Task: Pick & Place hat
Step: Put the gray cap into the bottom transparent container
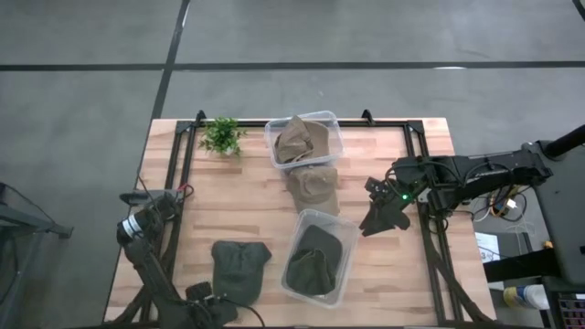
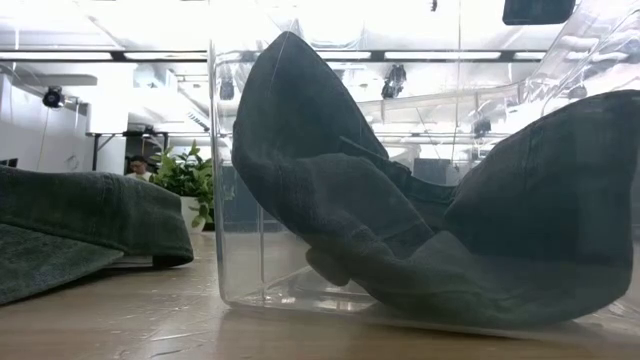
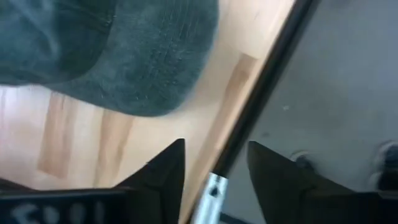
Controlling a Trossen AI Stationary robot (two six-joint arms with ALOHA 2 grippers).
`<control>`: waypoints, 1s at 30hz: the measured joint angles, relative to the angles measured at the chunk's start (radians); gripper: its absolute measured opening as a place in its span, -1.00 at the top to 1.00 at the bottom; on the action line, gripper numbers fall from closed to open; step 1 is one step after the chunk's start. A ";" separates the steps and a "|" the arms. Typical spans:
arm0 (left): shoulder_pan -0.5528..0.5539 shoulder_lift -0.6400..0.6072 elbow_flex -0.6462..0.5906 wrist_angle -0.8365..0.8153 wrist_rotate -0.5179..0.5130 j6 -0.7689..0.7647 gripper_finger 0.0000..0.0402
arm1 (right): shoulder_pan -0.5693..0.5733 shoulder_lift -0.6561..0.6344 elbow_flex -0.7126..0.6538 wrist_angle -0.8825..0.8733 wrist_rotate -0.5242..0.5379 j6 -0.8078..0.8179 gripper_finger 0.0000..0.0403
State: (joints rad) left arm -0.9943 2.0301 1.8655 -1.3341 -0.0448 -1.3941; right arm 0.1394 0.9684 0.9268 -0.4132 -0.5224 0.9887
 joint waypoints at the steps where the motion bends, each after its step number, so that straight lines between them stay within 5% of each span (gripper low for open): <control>1: 0.000 0.013 -0.004 -0.002 0.000 0.014 0.11 | 0.000 0.000 0.000 0.000 0.000 -0.001 -0.13; 9: -0.002 0.107 0.092 -0.005 -0.003 0.168 -0.59 | 0.000 0.000 0.000 0.000 0.000 0.000 -0.13; 12: -0.006 0.136 0.133 -0.058 -0.092 0.220 -0.77 | 0.000 0.000 0.000 0.000 0.000 0.002 -0.13; 16: -0.024 0.190 0.147 -0.102 -0.216 0.253 -0.82 | 0.000 0.000 0.000 0.000 0.000 0.002 -0.13; 30: -0.041 0.345 0.217 -0.234 -0.334 0.258 -0.83 | 0.000 0.000 0.000 0.000 0.000 0.003 -0.13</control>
State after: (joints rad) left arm -1.0351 2.3746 2.0822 -1.5682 -0.3791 -1.1359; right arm 0.1394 0.9684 0.9268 -0.4133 -0.5224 0.9913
